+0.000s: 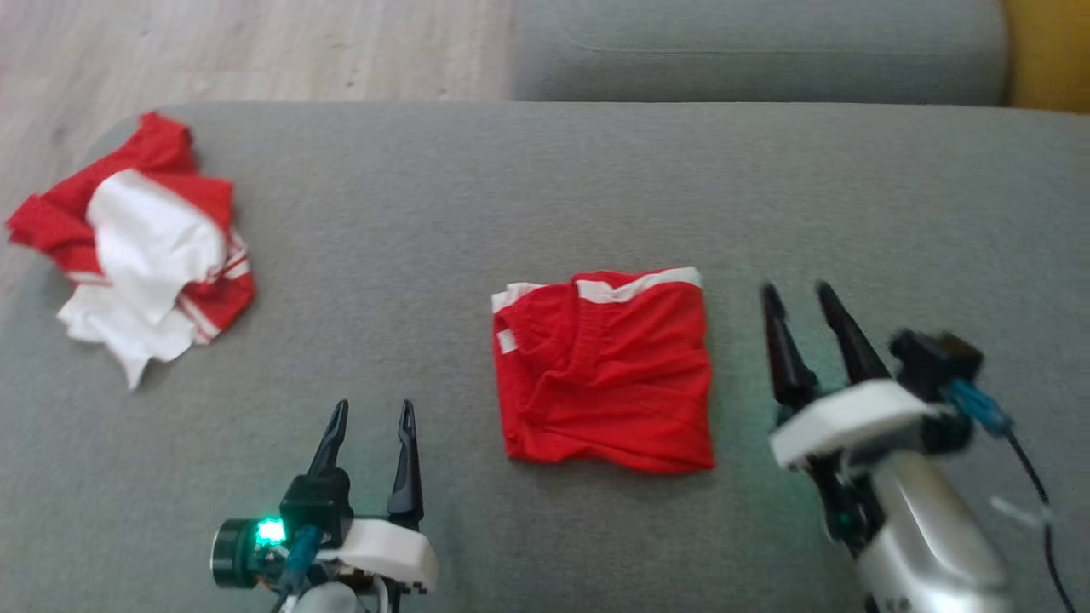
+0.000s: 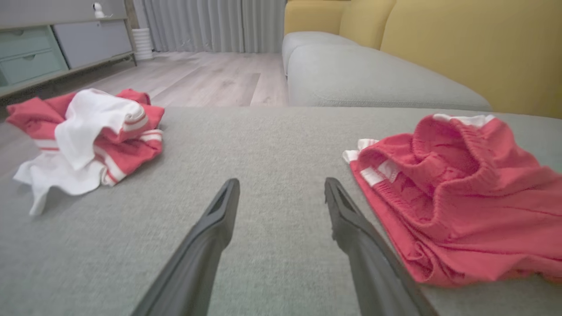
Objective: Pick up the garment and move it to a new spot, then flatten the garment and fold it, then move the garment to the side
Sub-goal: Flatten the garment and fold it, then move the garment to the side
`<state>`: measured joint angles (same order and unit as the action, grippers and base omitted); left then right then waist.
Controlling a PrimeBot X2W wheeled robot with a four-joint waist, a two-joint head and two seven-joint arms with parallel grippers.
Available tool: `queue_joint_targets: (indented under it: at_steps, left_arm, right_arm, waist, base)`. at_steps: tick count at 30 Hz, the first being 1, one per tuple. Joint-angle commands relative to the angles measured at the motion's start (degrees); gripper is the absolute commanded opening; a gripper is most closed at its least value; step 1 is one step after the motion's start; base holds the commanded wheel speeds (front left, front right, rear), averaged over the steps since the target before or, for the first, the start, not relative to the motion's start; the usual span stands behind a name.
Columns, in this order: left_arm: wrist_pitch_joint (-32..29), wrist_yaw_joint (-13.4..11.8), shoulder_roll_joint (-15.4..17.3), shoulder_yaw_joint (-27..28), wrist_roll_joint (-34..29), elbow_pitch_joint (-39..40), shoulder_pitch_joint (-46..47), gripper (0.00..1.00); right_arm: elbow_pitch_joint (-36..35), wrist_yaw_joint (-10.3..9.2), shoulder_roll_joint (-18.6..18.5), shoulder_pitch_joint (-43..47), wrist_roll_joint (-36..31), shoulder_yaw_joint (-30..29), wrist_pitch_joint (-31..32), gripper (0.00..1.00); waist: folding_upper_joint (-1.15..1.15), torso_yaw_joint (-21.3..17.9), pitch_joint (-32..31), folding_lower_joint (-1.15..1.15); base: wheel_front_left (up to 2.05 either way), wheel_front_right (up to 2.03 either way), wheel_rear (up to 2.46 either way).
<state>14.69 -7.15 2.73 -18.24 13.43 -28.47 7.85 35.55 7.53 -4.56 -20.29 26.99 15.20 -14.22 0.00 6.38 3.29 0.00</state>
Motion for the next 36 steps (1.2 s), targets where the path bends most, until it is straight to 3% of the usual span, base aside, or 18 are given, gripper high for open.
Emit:
queue_joint_targets:
  at_steps: [1,9,22,30,36]
  left_arm:
    - [0.3,-0.68,0.15,2.52,-1.41,2.41,0.42,1.0]
    - [0.3,-0.94,0.15,4.36,-5.55,3.92,-3.56,1.0]
    - [0.3,-0.46,0.15,4.37,-5.94,4.42,-7.66,1.0]
    - [0.3,0.37,0.15,1.61,-5.15,3.73,-6.27,1.0]
    - [0.3,0.96,0.15,-0.45,-5.17,2.49,-4.78,1.0]
  right_arm:
    - [-2.55,-0.04,0.71,1.96,-2.98,-1.61,-0.76,1.0]
    - [-6.11,-0.04,1.62,9.24,-11.95,-9.45,-0.77,1.0]
    - [-6.92,-0.04,1.68,14.15,-9.75,-8.18,-0.77,1.0]
    - [-3.04,-0.04,1.68,8.87,-5.31,-2.61,-0.77,1.0]
    - [6.31,-0.04,1.68,0.43,-1.7,0.13,-0.77,1.0]
  waist:
    - [0.0,-1.86,-0.56,0.0]
    - [0.0,-4.13,-2.62,0.0]
    - [0.0,-4.24,-3.84,0.0]
    - [0.0,-0.64,-1.57,0.0]
    - [0.0,5.52,1.52,0.0]
  base:
    - [0.0,0.0,0.0]
    - [0.0,0.0,0.0]
    - [0.0,0.0,0.0]
    - [0.0,0.0,0.0]
    - [0.0,0.0,0.0]
